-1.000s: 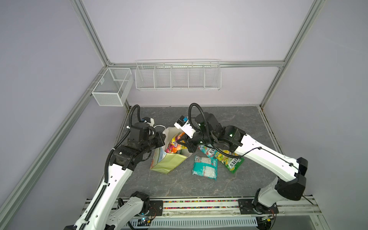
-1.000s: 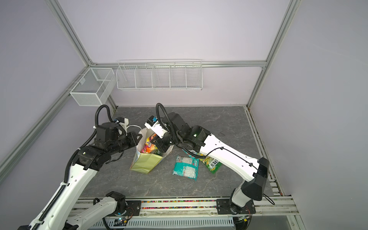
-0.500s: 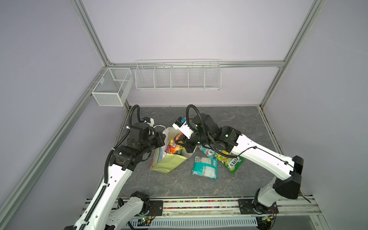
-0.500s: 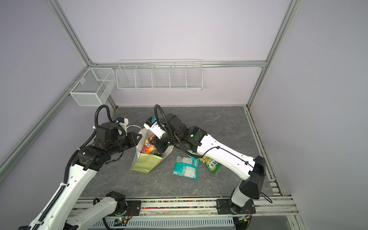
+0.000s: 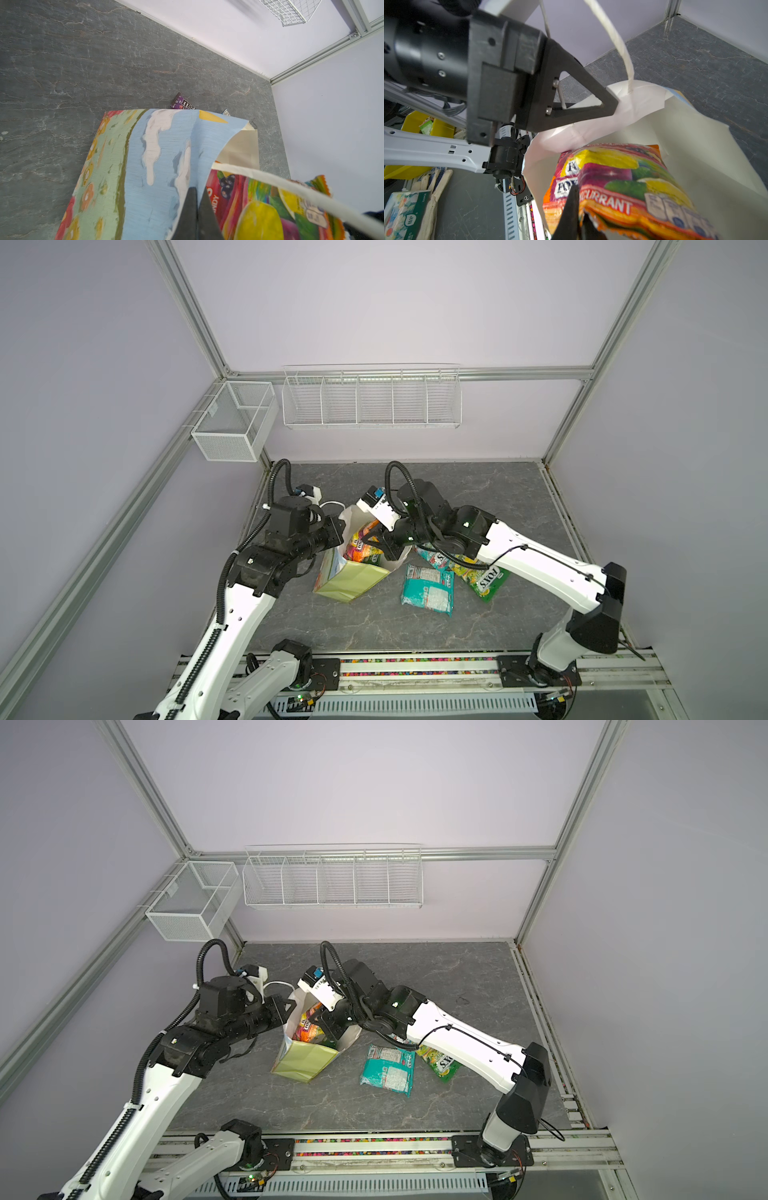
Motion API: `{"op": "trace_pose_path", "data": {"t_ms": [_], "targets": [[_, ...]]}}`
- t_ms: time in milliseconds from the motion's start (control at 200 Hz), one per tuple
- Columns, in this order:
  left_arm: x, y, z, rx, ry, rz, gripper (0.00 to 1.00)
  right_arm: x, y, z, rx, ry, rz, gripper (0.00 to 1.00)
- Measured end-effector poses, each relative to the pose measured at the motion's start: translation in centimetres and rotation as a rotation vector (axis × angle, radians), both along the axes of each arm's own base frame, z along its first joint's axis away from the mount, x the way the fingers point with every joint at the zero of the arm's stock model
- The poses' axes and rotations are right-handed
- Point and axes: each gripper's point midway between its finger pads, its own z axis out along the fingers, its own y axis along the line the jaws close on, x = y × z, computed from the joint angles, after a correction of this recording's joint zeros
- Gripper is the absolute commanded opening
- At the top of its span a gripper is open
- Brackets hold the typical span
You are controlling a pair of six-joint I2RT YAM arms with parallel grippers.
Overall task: Place the snacks into the paper bag
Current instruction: Place the snack in the paper bag.
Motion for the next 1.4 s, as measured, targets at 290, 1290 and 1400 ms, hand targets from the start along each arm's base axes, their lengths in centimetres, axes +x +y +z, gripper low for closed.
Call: {"op": "trace_pose_path", "data": {"t_ms": [290,1290,1400], "targets": [[-0.1,0.0,0.1,-0.002,-0.005,0.0,0.0,0.0,0.7,-1.3,0.009,0.047,0.008,0.07],[-0.1,0.0,0.1,-0.002,-0.005,-0.001,0.0,0.8,1.8,-3.5,0.008,0.123,0.011,0.07],[-0.1,0.0,0.1,-0.002,-0.005,-0.001,0.0,0.8,1.9,-3.5,0.008,0.123,0.01,0.07]]}}
